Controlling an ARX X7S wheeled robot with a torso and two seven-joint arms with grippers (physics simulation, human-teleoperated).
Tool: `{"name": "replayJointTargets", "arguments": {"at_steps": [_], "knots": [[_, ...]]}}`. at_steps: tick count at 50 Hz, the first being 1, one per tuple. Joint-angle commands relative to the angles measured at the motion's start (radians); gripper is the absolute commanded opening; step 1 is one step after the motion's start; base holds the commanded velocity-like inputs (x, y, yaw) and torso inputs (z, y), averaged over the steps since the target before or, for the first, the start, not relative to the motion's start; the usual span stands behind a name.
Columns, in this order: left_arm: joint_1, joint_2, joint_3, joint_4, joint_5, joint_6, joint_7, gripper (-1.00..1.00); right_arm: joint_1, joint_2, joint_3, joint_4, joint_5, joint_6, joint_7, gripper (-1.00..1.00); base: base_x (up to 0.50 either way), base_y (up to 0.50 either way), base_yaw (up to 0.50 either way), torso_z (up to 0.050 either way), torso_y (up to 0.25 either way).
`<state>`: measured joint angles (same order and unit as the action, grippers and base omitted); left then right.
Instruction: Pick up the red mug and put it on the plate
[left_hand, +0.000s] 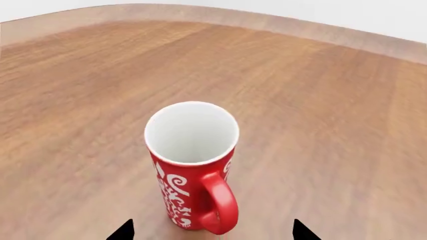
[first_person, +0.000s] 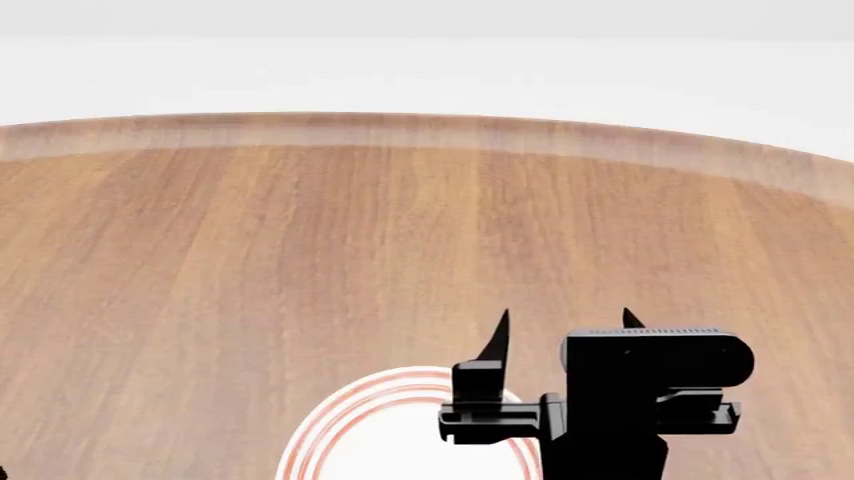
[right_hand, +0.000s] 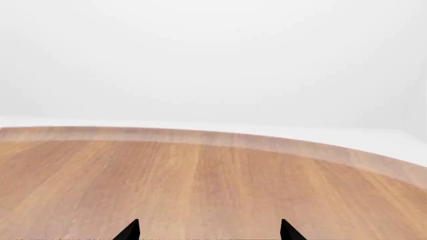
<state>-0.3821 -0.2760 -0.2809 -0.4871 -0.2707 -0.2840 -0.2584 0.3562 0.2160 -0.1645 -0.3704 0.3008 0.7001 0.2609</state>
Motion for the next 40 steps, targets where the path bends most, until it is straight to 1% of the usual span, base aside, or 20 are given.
{"name": "replayJointTargets", "arguments": {"at_steps": [1,17,23,33,40], "knots": [[-0.059,-0.011,0.009,-0.134,0.003,0.017,0.02,1.0,0.002,0.002,-0.013,0.011,-0.001,-0.007,0.003,1.0,0.0,0.0,0.0,0.0,0.0],[-0.155,-0.038,0.03,-0.31,0.029,0.068,0.038,1.0,-0.004,0.006,-0.024,0.024,0.001,-0.02,0.007,1.0,0.0,0.0,0.0,0.0,0.0],[-0.252,-0.051,0.055,-0.466,0.057,0.125,0.056,1.0,-0.004,0.006,-0.029,0.041,-0.001,-0.03,0.008,1.0,0.0,0.0,0.0,0.0,0.0],[-0.413,-0.062,0.081,-0.812,0.092,0.293,0.112,1.0,-0.002,0.008,-0.034,0.05,0.001,-0.034,0.01,1.0,0.0,0.0,0.0,0.0,0.0],[-0.416,-0.055,0.056,-0.82,0.098,0.271,0.136,1.0,0.0,0.009,-0.035,0.058,0.003,-0.037,0.013,1.0,0.0,0.0,0.0,0.0,0.0]]}}
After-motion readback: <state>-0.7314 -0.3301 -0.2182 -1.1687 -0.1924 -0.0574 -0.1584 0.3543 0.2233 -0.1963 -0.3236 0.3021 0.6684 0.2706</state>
